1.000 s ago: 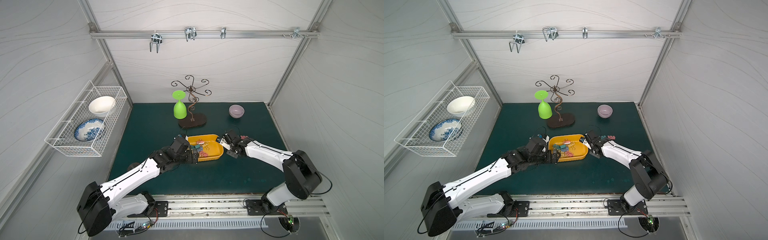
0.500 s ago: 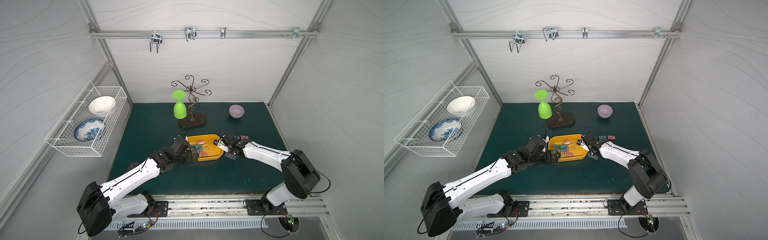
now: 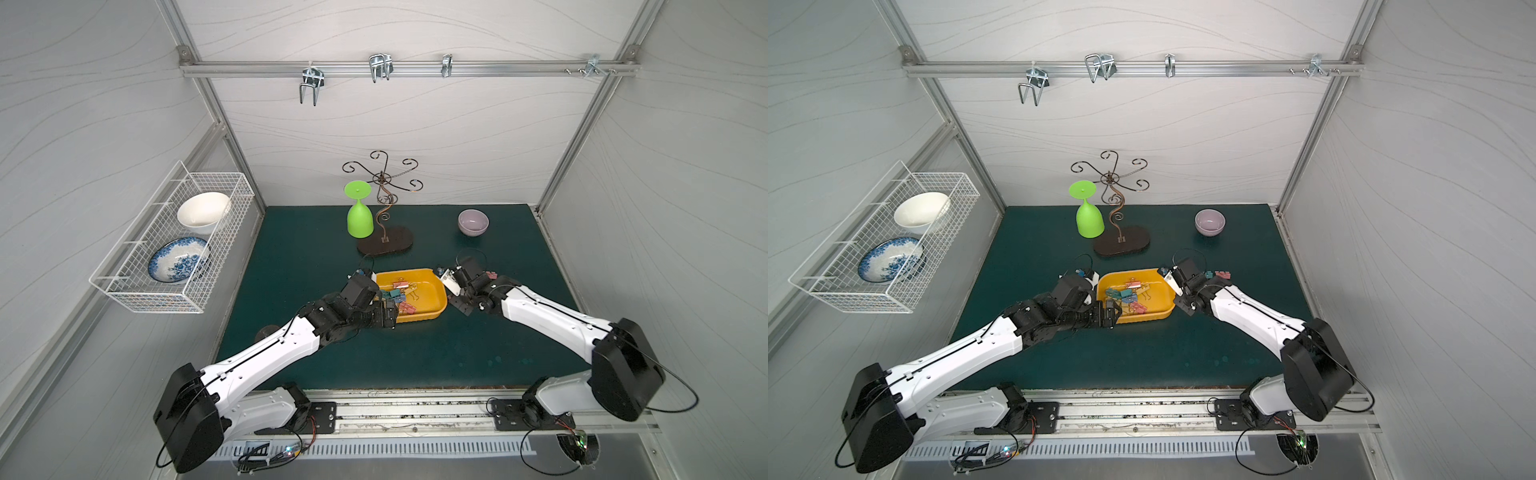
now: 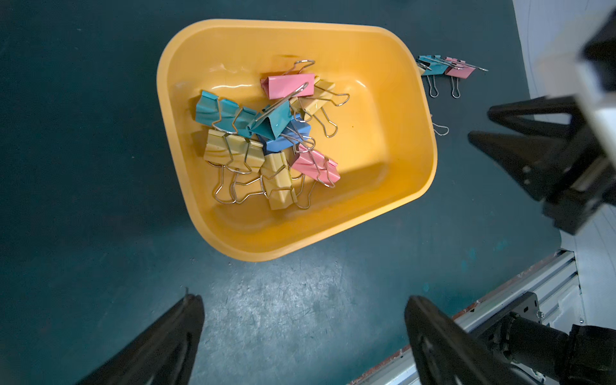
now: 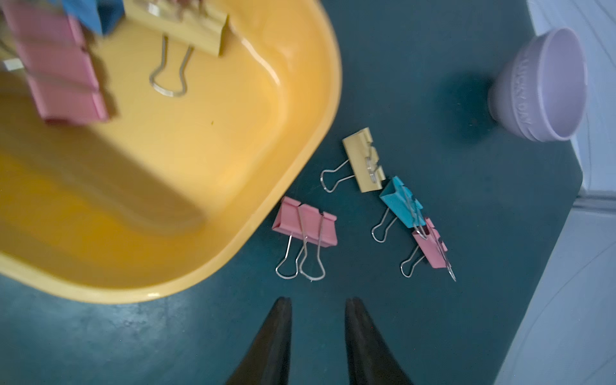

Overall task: Take out the binder clips from the storage box
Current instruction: Place the binder clip at the center of the board, then pick up the binder clip from the storage box.

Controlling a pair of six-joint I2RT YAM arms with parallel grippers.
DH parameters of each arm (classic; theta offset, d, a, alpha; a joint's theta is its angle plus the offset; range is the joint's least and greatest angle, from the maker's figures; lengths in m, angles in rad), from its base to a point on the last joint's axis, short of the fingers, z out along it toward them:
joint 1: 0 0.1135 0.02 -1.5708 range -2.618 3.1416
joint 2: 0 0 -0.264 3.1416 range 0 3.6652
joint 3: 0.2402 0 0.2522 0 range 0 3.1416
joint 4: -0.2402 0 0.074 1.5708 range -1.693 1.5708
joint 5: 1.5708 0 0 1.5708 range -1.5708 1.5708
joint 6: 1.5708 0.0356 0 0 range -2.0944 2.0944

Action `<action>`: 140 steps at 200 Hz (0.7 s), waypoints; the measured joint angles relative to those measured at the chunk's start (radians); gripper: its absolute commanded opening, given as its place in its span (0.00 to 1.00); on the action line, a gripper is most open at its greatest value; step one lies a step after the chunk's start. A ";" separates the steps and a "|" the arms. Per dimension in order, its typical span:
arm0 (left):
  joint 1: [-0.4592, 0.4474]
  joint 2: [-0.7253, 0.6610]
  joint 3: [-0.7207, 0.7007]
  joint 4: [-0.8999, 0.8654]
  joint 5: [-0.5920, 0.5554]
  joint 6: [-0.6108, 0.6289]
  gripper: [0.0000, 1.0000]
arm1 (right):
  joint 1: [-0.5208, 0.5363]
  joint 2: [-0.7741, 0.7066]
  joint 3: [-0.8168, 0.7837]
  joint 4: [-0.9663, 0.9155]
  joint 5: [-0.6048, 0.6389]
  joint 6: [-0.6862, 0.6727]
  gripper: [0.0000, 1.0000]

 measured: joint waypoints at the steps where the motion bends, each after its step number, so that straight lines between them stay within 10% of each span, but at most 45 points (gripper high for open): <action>1: 0.000 0.000 0.000 0.000 0.000 0.000 0.99 | -0.006 -0.003 0.006 -0.004 -0.005 0.011 0.25; 71: 0.014 0.007 0.000 0.002 0.030 -0.002 0.98 | -0.150 0.028 0.171 -0.066 -0.546 0.568 0.25; 140: 0.143 0.105 0.040 0.026 0.151 -0.013 0.94 | -0.006 0.271 0.203 0.026 -0.566 0.966 0.33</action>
